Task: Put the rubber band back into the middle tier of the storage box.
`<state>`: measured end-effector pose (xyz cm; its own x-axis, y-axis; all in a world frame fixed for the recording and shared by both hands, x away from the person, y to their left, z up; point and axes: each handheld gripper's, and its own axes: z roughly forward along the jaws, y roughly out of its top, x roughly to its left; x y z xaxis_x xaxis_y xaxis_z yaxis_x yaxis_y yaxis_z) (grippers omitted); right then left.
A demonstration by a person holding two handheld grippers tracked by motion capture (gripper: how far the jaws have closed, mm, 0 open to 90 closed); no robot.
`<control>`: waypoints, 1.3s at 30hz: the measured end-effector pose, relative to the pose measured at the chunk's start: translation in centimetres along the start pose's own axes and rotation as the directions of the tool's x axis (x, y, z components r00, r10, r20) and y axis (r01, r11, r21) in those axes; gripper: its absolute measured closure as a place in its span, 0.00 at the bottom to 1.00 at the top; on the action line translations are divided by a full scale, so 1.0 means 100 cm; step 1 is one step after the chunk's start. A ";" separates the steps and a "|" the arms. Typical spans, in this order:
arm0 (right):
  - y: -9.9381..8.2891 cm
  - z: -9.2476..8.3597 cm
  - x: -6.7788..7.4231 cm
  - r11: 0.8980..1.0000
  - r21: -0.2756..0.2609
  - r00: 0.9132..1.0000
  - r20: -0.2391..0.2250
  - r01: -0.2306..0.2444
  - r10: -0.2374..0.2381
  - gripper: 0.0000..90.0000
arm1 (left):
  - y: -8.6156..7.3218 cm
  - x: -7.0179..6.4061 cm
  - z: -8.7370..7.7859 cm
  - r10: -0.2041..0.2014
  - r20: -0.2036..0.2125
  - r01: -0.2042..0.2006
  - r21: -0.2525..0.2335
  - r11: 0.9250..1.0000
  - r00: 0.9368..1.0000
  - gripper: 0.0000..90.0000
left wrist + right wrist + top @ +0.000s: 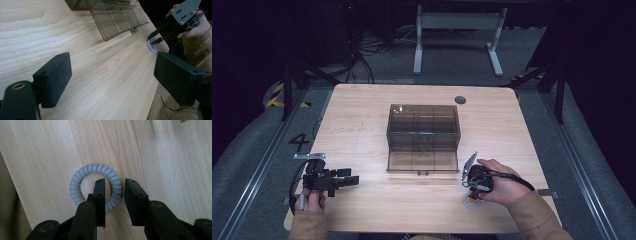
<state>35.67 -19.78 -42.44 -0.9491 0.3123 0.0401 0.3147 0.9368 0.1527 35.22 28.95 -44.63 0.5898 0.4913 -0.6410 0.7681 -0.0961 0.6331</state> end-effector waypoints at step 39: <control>-0.012 -0.029 0.000 0.991 -0.128 0.998 0.033 -0.046 0.050 0.92 | 0.005 0.001 0.006 0.010 0.007 -0.010 0.010 1.000 1.000 0.17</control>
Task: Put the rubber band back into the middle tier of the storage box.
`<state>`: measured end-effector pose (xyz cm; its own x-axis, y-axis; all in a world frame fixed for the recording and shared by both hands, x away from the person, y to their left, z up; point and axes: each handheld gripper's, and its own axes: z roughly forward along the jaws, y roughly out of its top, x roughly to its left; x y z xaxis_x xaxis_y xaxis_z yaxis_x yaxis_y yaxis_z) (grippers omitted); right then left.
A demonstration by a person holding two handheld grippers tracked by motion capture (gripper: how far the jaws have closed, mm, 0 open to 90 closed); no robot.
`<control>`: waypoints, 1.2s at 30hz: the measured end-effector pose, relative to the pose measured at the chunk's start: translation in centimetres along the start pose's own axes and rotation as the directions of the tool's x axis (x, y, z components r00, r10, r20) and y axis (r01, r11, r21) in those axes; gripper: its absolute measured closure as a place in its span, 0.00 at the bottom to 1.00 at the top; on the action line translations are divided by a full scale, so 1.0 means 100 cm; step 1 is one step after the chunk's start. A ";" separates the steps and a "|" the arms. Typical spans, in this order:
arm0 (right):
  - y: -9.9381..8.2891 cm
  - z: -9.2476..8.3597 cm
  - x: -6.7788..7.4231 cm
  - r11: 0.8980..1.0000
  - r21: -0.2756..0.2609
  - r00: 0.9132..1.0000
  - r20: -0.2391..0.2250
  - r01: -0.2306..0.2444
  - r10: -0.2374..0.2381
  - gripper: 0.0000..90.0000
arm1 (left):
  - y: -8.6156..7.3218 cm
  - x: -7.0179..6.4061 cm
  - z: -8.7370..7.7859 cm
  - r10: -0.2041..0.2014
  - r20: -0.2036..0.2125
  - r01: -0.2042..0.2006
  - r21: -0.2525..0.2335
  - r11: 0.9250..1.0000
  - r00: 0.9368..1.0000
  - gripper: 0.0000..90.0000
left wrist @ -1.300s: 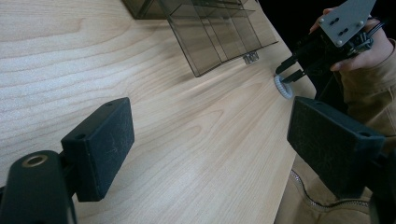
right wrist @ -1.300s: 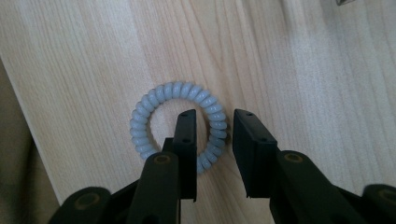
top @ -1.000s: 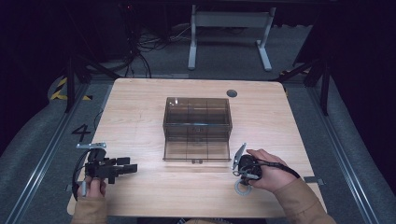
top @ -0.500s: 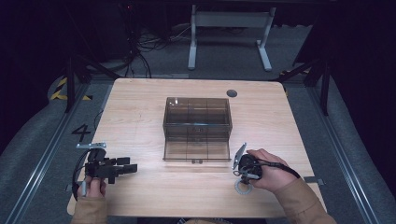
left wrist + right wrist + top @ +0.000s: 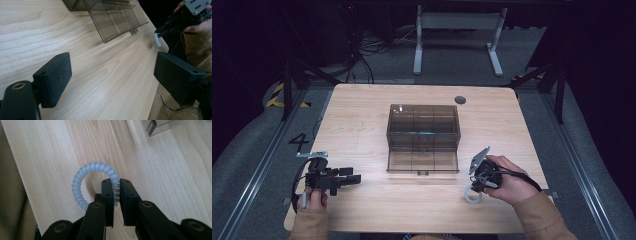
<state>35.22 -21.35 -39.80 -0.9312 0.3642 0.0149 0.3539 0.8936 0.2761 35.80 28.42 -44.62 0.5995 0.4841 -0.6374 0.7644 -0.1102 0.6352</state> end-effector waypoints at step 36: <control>-0.016 -0.047 -0.004 0.968 -0.244 0.994 0.070 -0.061 0.080 0.92 | 0.006 0.000 0.008 0.008 0.004 -0.008 0.018 1.000 1.000 0.17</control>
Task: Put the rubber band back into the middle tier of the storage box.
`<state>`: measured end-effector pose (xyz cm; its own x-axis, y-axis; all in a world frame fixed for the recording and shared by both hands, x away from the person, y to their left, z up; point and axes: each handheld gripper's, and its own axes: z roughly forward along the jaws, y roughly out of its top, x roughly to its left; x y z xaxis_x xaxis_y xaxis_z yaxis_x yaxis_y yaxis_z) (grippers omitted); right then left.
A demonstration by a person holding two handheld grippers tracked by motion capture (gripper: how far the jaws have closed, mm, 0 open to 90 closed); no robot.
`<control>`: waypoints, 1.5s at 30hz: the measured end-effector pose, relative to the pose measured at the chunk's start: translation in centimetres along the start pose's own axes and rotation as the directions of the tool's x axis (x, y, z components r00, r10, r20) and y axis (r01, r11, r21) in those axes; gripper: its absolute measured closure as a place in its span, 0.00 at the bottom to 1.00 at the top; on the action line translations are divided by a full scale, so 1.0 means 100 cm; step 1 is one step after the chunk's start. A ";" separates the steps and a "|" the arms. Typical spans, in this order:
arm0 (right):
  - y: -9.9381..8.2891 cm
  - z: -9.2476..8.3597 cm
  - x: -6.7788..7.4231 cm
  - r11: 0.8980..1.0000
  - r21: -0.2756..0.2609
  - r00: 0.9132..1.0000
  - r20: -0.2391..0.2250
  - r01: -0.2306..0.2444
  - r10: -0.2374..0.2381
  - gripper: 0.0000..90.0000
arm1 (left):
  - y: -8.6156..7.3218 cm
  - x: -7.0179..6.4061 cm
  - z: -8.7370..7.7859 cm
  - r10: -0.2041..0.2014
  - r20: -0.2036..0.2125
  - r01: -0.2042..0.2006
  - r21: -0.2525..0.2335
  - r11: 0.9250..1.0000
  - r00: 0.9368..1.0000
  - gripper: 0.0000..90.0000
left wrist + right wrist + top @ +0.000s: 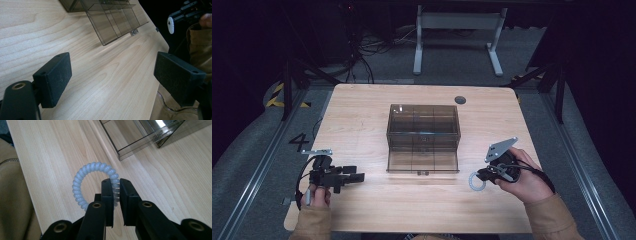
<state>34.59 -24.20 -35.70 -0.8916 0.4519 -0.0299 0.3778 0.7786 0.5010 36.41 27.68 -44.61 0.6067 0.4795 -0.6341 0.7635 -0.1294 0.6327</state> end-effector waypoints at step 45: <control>0.093 0.006 -0.011 0.996 0.021 0.996 -0.002 0.089 -0.089 0.92 | -0.004 0.002 -0.006 -0.016 -0.016 0.015 -0.016 1.000 1.000 0.17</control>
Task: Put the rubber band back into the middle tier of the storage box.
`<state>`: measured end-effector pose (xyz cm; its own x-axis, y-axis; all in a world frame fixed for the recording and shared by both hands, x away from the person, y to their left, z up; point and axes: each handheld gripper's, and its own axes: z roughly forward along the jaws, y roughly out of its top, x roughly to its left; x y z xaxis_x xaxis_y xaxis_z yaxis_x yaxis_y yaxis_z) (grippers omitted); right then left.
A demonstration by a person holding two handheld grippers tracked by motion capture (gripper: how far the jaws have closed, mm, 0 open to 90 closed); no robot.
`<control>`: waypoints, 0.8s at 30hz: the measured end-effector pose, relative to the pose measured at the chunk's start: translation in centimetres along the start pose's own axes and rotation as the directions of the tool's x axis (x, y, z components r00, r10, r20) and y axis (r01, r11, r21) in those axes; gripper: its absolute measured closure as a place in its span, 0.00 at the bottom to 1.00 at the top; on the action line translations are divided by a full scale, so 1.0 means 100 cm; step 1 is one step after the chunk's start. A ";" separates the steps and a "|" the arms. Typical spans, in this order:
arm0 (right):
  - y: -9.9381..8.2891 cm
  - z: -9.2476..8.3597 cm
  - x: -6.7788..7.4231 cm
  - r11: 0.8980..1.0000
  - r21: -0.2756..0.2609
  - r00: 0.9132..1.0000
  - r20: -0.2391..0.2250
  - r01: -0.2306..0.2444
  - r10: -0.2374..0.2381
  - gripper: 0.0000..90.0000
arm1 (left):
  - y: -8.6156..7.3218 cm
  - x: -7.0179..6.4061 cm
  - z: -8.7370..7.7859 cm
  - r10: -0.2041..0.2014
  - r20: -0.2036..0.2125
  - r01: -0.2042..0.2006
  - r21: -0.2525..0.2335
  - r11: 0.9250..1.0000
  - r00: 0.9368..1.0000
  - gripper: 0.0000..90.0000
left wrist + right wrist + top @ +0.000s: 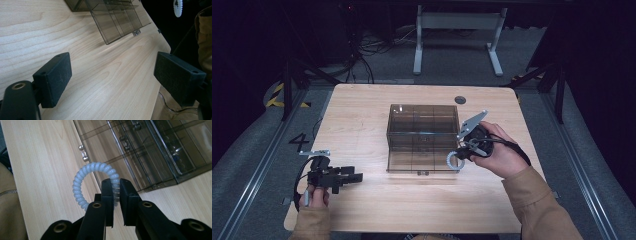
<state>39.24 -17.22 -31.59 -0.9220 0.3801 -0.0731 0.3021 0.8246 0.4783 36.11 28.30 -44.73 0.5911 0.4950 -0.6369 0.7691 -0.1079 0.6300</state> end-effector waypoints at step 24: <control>0.055 0.027 0.002 0.995 0.011 0.995 -0.044 0.096 -0.095 0.92 | -0.016 -0.002 -0.019 -0.015 -0.036 0.014 -0.031 0.999 0.999 0.17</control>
<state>41.33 -11.51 -31.32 -0.9563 0.2813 -0.0799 0.2150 0.8617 0.4597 34.29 30.03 -44.75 0.5702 0.5272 -0.6300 0.7695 -0.0743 0.6343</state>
